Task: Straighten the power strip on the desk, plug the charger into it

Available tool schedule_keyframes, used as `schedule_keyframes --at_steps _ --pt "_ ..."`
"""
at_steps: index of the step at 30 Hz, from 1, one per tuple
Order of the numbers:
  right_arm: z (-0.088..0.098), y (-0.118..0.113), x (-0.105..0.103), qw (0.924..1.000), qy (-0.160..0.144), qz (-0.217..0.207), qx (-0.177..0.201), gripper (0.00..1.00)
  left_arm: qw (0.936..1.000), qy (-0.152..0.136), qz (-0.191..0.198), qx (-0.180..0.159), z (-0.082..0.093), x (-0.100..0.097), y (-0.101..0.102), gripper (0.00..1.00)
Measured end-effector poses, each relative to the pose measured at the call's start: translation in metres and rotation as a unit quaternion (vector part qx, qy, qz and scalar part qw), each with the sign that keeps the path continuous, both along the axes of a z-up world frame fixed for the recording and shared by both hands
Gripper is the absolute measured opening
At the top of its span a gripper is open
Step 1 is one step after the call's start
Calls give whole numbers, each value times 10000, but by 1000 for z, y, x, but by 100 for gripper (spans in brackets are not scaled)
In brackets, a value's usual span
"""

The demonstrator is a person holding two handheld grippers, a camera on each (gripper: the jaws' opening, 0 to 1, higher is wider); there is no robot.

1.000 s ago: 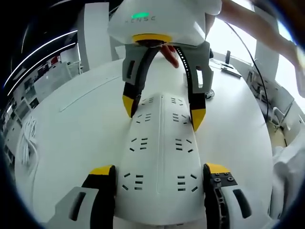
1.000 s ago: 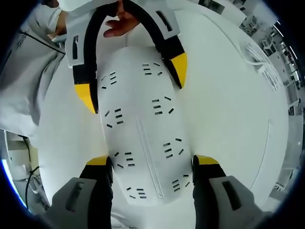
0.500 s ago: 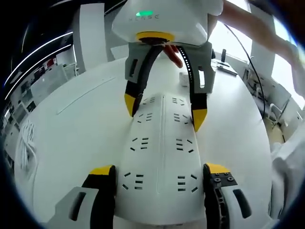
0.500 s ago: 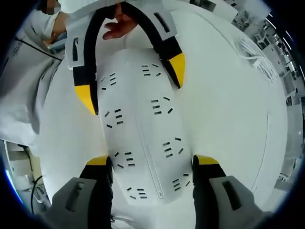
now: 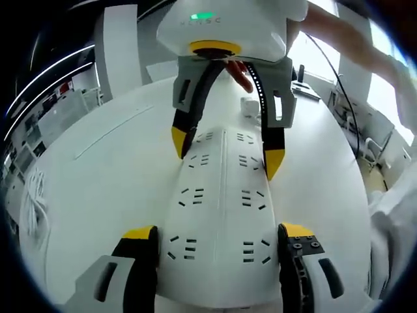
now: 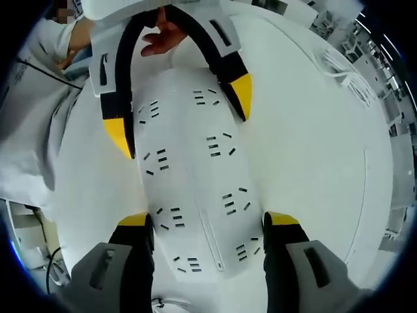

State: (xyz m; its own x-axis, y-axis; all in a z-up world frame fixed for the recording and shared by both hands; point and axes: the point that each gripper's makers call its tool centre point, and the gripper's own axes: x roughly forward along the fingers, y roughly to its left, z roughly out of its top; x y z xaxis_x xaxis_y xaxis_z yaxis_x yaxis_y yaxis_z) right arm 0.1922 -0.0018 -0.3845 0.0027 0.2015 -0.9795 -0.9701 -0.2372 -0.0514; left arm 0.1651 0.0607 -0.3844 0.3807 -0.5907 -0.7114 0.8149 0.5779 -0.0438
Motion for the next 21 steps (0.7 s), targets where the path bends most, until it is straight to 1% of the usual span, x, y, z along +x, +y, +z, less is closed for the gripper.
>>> schedule_keyframes --at_steps 21 --pt "-1 -1 -3 9998 5 -193 4 67 9999 21 -144 50 1 -7 -3 76"
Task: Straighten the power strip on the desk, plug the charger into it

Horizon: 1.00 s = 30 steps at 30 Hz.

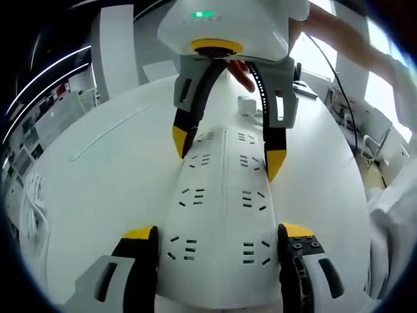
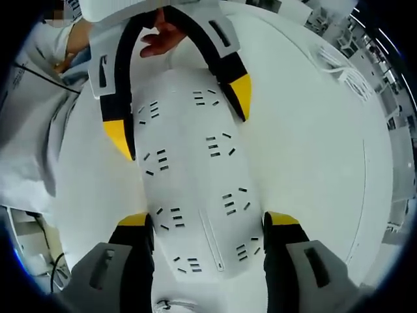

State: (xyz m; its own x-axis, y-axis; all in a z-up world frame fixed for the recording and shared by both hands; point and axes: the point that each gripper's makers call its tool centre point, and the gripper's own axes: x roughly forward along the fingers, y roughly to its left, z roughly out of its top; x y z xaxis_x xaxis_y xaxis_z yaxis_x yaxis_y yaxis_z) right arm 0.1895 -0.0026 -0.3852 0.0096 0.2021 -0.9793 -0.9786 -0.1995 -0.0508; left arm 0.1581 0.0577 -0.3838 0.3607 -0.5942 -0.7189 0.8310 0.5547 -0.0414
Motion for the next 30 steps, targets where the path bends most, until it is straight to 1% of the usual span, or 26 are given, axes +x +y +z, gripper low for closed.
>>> schedule_keyframes --at_steps 20,29,30 --pt "0 -1 -1 9999 2 -124 31 67 10000 21 -85 29 0 0 0 76" --pt "1 0 -3 9996 1 -231 130 67 9999 36 -136 52 0 0 1 76" --pt "1 -1 -4 9995 2 -268 185 67 9999 41 -143 59 0 0 1 76"
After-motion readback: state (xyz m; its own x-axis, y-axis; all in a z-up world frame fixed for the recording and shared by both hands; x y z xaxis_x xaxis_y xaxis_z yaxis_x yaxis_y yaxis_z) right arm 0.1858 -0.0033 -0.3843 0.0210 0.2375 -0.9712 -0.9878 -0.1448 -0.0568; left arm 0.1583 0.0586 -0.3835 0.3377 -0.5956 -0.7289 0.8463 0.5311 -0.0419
